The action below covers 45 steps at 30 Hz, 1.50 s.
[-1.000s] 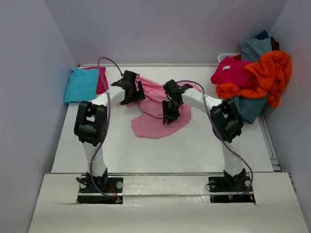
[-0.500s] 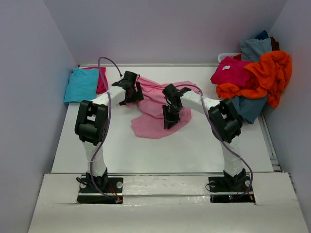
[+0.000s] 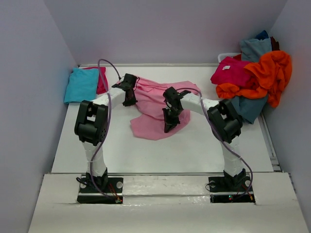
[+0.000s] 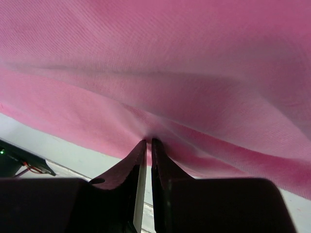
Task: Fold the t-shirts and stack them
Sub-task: Flatten out the crumpled T-shirt at the center of the board.
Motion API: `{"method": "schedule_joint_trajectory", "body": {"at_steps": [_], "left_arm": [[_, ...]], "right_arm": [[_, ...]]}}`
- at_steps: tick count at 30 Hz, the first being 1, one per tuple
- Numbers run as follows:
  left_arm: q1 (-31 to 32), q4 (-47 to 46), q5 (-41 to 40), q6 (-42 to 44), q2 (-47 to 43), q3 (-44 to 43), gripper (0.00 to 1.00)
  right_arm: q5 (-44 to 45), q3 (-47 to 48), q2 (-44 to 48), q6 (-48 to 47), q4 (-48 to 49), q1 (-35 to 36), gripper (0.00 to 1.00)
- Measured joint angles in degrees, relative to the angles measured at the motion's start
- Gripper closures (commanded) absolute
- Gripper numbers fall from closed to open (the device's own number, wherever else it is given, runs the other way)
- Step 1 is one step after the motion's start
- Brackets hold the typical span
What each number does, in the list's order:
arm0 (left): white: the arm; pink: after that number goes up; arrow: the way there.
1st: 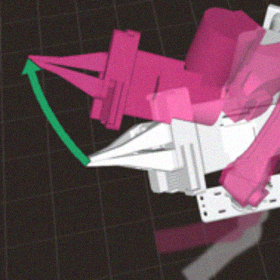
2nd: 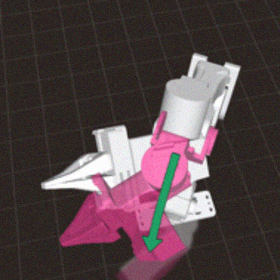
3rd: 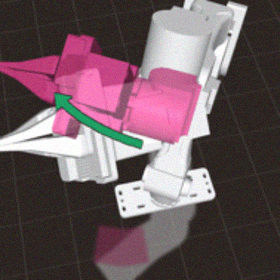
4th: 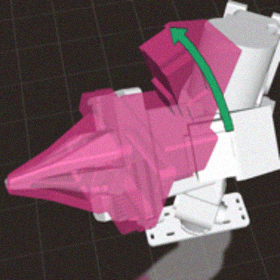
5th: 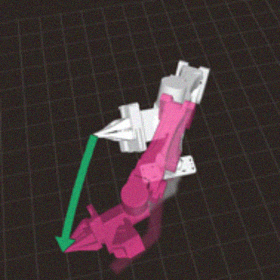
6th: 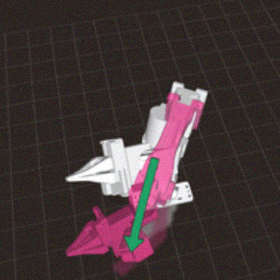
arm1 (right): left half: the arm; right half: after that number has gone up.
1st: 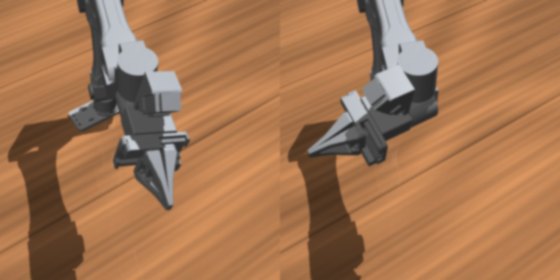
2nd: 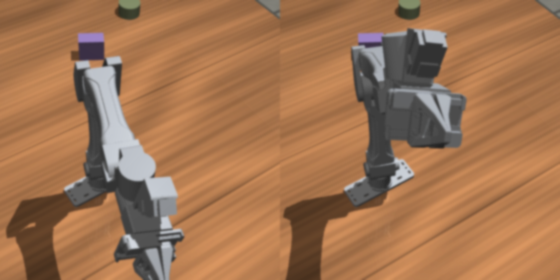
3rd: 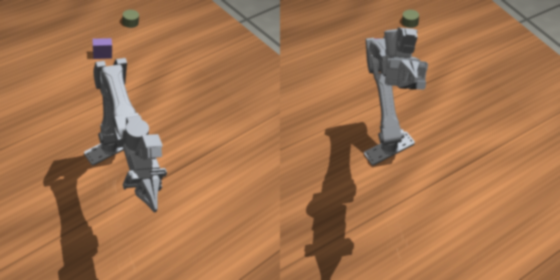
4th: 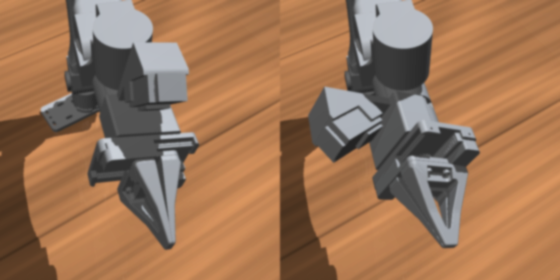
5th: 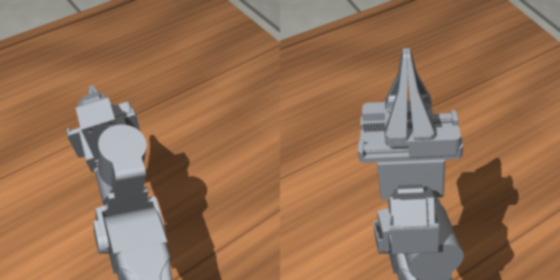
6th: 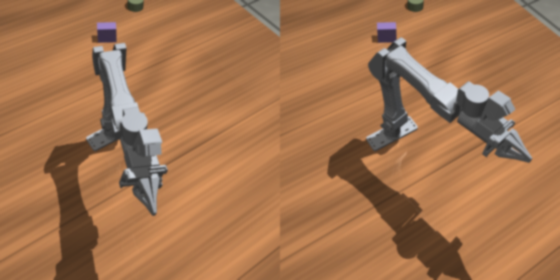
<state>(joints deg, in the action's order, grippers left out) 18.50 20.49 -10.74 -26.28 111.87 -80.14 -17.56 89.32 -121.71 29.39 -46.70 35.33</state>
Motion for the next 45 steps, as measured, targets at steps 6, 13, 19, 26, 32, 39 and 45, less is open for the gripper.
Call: {"method": "schedule_joint_trajectory", "body": {"at_steps": [6,13,19,26,32,39,45], "left_arm": [[-0.2,0.6,-0.2,-0.3,-0.9,0.0,0.94],[-0.2,2.1,-1.4,-0.2,-4.6,0.0,0.94],[-0.2,3.1,-2.3,0.3,-8.4,1.0,0.94],[-0.2,5.5,-2.4,0.7,-10.8,4.2,0.94],[-0.2,7.0,-2.9,1.3,-13.9,6.7,0.94],[-0.2,7.2,-2.9,1.5,-14.1,6.7,0.94],[-0.2,7.5,-2.8,1.8,-12.9,5.0,0.94]], "right_arm": [[-0.2,-2.8,1.7,0.0,1.3,0.1,0.85],[2.2,-11.2,7.8,0.0,0.7,0.7,0.85],[5.4,-17.7,13.6,0.7,-1.7,0.8,0.85],[8.9,-21.1,21.1,2.7,-5.8,0.8,0.86],[10.5,-22.8,25.2,4.1,-6.8,0.8,0.83],[9.8,-17.9,19.3,3.0,-6.7,0.8,0.50],[7.9,-9.1,12.1,1.5,-5.7,0.8,0.47]]}}
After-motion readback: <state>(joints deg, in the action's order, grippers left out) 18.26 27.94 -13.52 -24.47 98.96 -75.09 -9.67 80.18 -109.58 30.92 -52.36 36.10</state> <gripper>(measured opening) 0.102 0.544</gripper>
